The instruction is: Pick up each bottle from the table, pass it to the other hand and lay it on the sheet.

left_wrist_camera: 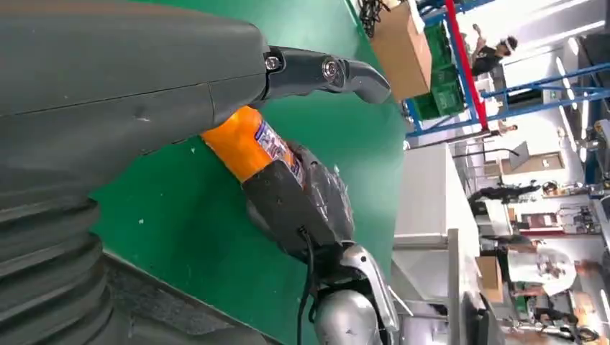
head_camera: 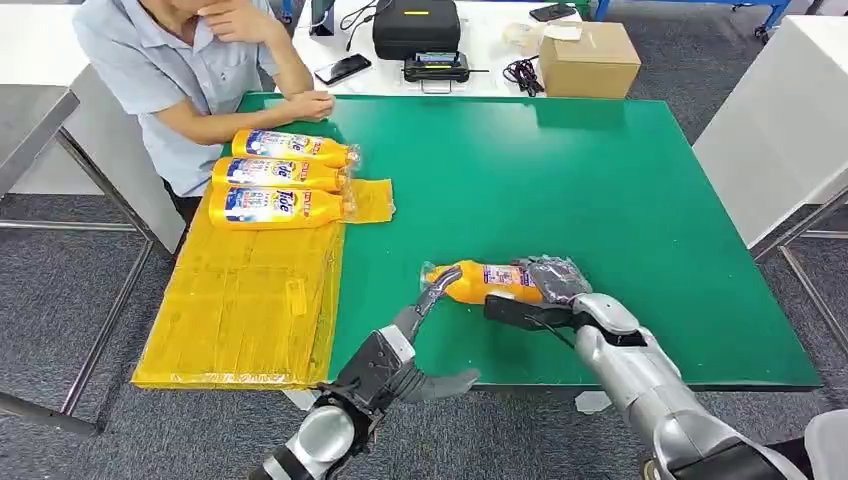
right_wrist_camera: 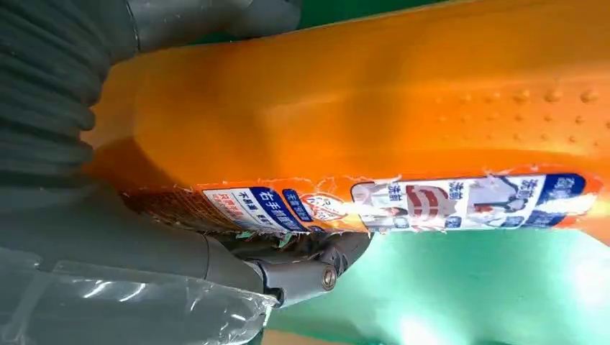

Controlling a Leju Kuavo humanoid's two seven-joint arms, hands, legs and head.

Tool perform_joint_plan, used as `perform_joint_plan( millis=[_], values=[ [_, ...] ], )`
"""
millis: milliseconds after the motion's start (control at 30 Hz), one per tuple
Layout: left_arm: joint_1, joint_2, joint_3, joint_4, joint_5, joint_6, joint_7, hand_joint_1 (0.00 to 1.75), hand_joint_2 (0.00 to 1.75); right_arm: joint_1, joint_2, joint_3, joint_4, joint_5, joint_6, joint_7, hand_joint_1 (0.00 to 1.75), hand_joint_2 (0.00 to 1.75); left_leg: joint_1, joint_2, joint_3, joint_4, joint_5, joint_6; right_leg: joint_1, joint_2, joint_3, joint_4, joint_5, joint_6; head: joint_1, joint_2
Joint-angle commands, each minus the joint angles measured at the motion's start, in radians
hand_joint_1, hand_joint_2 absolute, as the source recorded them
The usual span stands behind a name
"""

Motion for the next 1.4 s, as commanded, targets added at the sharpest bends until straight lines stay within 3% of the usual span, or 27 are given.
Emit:
perform_joint_plan(
  millis=[33,67,233,400,533,733,867,967,1233,1400],
  values=[
    [-0.035,-0.019,0.006,0.075,0.033,0.056,-0.033,0.00,1.75,0.046,-0.005,0.001,0.054,-0.119,0.053,-0.052,1.75,1.75,0.002,-0.001,0.005,-0.001,-0.001,-0.003,0.003,-0.002,0.007,-0.002,-0.001,-0.004,0.000,0.000],
    [-0.018,-0.049,0.040,0.071,0.060,0.119,-0.058,0.00,1.75,0.070,-0.004,-0.017,0.014,-0.150,0.030,-0.075,1.75,1.75,0.003,-0.001,0.007,-0.001,-0.002,-0.004,0.003,-0.002,0.008,-0.003,-0.001,-0.004,0.000,0.000],
    [-0.032,-0.076,0.133,0.096,0.354,0.308,-0.213,0.00,1.75,0.148,0.053,-0.074,-0.254,-0.286,-0.017,-0.118,1.75,1.75,0.003,0.001,0.007,-0.001,-0.002,-0.004,0.003,0.000,0.008,-0.002,-0.001,-0.004,0.001,0.000],
    [-0.005,-0.038,0.144,-0.008,0.551,0.401,-0.279,0.00,1.75,0.190,0.139,-0.072,-0.459,-0.344,-0.073,-0.130,1.75,1.75,0.002,0.013,0.005,0.001,-0.004,-0.005,0.003,0.010,0.002,0.002,-0.001,-0.006,-0.001,0.000],
    [0.019,-0.023,0.125,-0.020,0.584,0.427,-0.292,0.00,1.75,0.225,0.159,-0.073,-0.505,-0.360,-0.118,-0.145,1.75,1.75,0.004,0.009,0.001,0.000,-0.002,-0.006,0.005,0.006,-0.001,0.001,0.000,-0.007,0.000,0.000],
    [0.015,-0.008,0.088,-0.011,0.629,0.390,-0.273,0.00,1.75,0.229,0.171,-0.081,-0.506,-0.406,-0.118,-0.171,1.75,1.75,0.003,0.006,-0.002,0.000,-0.001,-0.005,0.003,0.004,-0.002,0.001,0.000,-0.006,0.000,0.000],
    [0.013,0.027,0.047,-0.008,0.733,0.230,-0.144,0.00,1.75,0.215,0.184,-0.080,-0.484,-0.446,-0.097,-0.166,1.75,1.75,0.002,0.006,-0.002,-0.001,-0.001,-0.005,0.003,0.003,-0.003,0.001,0.000,-0.006,0.000,0.000],
    [0.022,0.044,0.029,-0.050,0.722,0.169,-0.163,0.00,1.75,0.193,0.181,-0.055,-0.422,-0.466,-0.058,-0.143,1.75,1.75,0.002,0.005,-0.004,-0.001,0.000,-0.005,0.002,0.004,-0.004,0.000,0.001,-0.006,0.000,0.000],
    [0.026,0.045,0.030,-0.066,0.721,0.167,-0.161,0.00,1.75,0.191,0.185,-0.050,-0.405,-0.469,-0.058,-0.148,1.75,1.75,0.004,0.008,0.000,0.000,-0.003,-0.006,0.004,0.005,-0.001,0.001,-0.001,-0.007,0.000,0.000],
    [0.019,0.048,0.026,-0.084,0.725,0.060,-0.138,0.00,1.75,0.164,0.188,0.017,-0.345,-0.475,0.005,-0.152,1.75,1.75,0.004,0.008,-0.001,0.000,-0.003,-0.006,0.004,0.005,-0.001,0.001,0.000,-0.007,0.000,0.000]
  ],
)
